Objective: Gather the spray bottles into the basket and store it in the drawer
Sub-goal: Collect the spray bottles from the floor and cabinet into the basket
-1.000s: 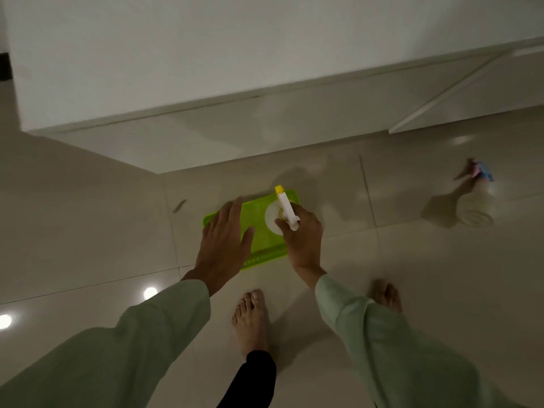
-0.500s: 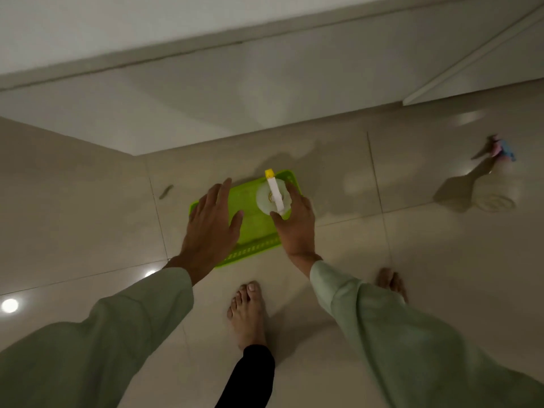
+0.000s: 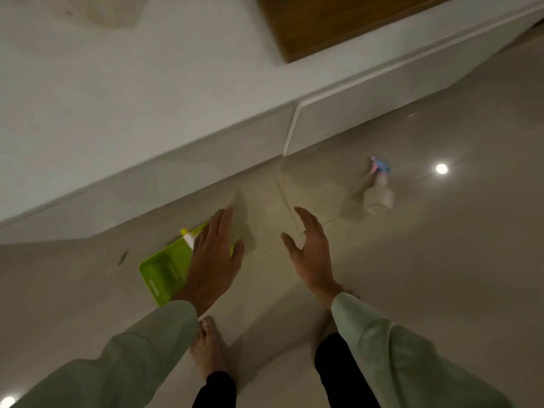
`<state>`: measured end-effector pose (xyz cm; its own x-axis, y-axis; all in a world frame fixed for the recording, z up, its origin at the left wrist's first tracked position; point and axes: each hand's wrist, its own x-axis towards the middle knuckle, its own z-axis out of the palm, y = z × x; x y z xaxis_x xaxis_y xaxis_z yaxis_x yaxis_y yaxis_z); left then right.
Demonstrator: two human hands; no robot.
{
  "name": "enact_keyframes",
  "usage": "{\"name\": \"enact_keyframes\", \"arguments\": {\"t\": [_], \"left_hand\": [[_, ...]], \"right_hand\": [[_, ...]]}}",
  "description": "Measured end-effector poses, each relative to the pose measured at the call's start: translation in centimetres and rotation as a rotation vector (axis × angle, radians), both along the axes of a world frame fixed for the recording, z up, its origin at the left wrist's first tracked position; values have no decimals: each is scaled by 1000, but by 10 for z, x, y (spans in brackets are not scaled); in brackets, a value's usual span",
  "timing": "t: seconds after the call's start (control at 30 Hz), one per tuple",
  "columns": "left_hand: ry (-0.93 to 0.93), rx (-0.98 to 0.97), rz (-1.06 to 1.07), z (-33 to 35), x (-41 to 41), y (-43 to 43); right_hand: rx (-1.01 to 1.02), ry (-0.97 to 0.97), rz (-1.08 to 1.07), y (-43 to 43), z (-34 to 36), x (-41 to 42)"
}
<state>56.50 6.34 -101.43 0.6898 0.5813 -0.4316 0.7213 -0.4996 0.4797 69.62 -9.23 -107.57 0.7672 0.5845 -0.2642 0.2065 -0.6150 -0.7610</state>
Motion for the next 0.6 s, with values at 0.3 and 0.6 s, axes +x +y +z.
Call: {"name": "enact_keyframes", "arguments": {"t": [0.3, 0.6], "left_hand": [[-57, -71, -188, 20, 186, -94], [1, -95, -374, -102, 330, -125]], "right_hand": [[-120, 155, -336, -124, 24, 173], [-236, 447, -500, -144, -102, 304]]}}
